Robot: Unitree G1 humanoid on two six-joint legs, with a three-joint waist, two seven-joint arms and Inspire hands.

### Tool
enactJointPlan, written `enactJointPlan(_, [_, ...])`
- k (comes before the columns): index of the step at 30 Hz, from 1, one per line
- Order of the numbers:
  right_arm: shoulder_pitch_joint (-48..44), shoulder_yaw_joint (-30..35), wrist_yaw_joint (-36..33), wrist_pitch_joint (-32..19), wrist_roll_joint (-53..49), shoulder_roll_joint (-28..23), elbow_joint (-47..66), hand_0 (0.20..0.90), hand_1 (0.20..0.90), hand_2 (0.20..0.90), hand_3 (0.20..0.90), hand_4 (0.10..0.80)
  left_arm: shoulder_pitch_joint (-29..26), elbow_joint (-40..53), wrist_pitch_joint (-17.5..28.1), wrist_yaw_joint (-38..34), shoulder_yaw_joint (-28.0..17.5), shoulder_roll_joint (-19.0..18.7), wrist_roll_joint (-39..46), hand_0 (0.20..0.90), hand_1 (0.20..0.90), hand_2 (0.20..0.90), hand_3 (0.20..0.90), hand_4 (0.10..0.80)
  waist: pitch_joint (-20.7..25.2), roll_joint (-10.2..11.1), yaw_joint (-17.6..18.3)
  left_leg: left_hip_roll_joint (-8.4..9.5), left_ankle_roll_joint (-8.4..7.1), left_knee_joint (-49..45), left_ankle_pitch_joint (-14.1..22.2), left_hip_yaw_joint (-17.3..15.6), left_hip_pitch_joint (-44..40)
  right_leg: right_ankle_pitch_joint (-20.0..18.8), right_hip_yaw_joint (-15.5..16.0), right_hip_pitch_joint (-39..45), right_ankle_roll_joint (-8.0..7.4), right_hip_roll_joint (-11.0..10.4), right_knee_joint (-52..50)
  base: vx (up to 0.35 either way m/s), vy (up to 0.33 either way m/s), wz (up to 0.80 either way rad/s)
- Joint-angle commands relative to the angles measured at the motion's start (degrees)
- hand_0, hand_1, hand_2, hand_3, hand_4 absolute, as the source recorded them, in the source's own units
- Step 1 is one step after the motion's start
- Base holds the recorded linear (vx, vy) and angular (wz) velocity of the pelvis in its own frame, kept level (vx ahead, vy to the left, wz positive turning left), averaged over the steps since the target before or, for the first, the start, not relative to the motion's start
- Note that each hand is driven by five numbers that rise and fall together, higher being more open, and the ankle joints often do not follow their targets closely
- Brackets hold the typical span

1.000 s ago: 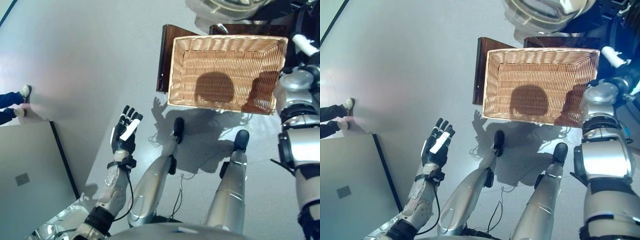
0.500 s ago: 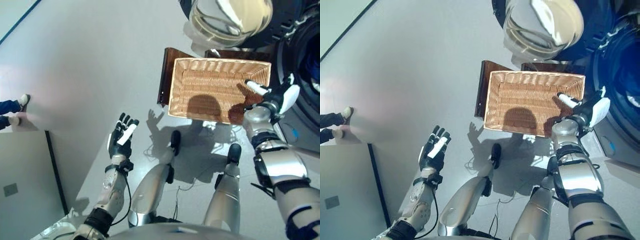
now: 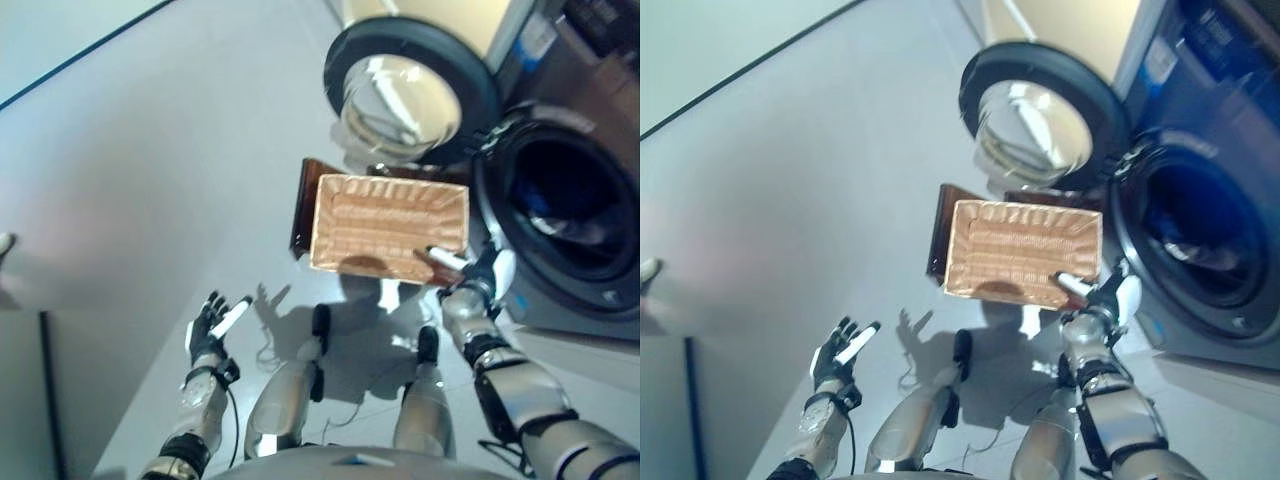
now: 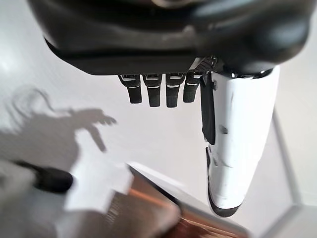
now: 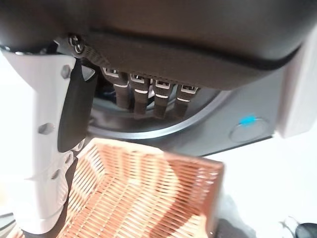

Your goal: Pick up the clothes and place them into the washing machine

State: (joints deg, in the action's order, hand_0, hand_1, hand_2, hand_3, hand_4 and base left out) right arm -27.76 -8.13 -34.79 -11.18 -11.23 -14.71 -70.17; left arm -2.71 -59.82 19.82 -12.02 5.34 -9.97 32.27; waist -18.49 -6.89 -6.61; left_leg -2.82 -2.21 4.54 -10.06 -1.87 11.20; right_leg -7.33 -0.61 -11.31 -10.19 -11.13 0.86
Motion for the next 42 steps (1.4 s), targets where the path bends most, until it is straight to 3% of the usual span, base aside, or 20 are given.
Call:
enactJointPlan(1, [1.57, -1.7, 1.61, -1.93, 2.18, -2.36, 1.08, 0.9, 0.9, 0.9, 0.9, 0.8, -1.32, -4.51, 1.3, -1.65, -0.41, -2.43, -5.56, 0.9, 0.9, 0.9, 0.9, 0.8, 5.15, 0.04, -0.01, -1.32, -4.3, 0.46, 0.11, -2.35, 3.26, 5.86, -0.22, 0.06, 1.84, -1.12, -3.07, 0.076, -0.069, -0.21])
enactJointPlan(7, [9.21, -4.63, 6.2, 1.52, 10.88, 0.4, -1.97, 0.9, 0.9, 0.9, 0.9, 0.8, -1.13, -13.03, -1.31, -2.03, -4.07, -3.76, -13.04, 0.9, 0.9, 0.9, 0.9, 0.8, 9.53, 3.74, 1.69, -2.3, -3.75, 0.46, 2.39, -4.11, -2.84, 5.16, -0.13, 5.54, 1.39, -0.9, -0.84, 0.083, -0.058, -0.11])
enactJointPlan(17, [18.02, -6.55, 10.16, 2.79, 17.26, 2.7, -2.39, 0.9, 0.9, 0.9, 0.9, 0.8, 0.44, -16.29, -3.38, -1.99, -5.19, -2.85, -17.72, 0.9, 0.9, 0.9, 0.9, 0.8, 14.14, 6.55, 3.52, -3.18, -2.79, 0.46, 4.53, -4.78, -9.53, 6.08, -1.08, 11.01, 1.61, 0.7, 0.21, 0.042, -0.03, -0.05])
enactJointPlan(28, [21.56, -2.23, 9.74, 5.41, 14.99, 5.85, -10.07, 0.9, 0.9, 0.9, 0.9, 0.8, 0.39, -18.99, -6.56, -2.86, -2.58, 1.2, -22.84, 0.9, 0.9, 0.9, 0.9, 0.8, 16.78, 7.16, 5.0, -3.88, -2.3, 0.46, 6.1, -4.91, -14.12, 7.64, -1.06, 15.08, 2.03, 1.69, 0.05, 0.044, -0.006, -0.02])
enactJointPlan(42, [23.68, -1.66, 10.42, 6.81, 16.41, 5.4, -12.17, 0.9, 0.9, 0.9, 0.9, 0.8, 1.32, -20.05, -6.95, -1.23, -2.93, 1.58, -23.26, 0.9, 0.9, 0.9, 0.9, 0.8, 17.93, 7.29, 5.9, -4.03, -2.3, 0.46, 6.64, -4.94, -15.55, 8.41, -0.95, 16.84, 2.06, 1.77, 0.48, 0.028, -0.001, -0.01])
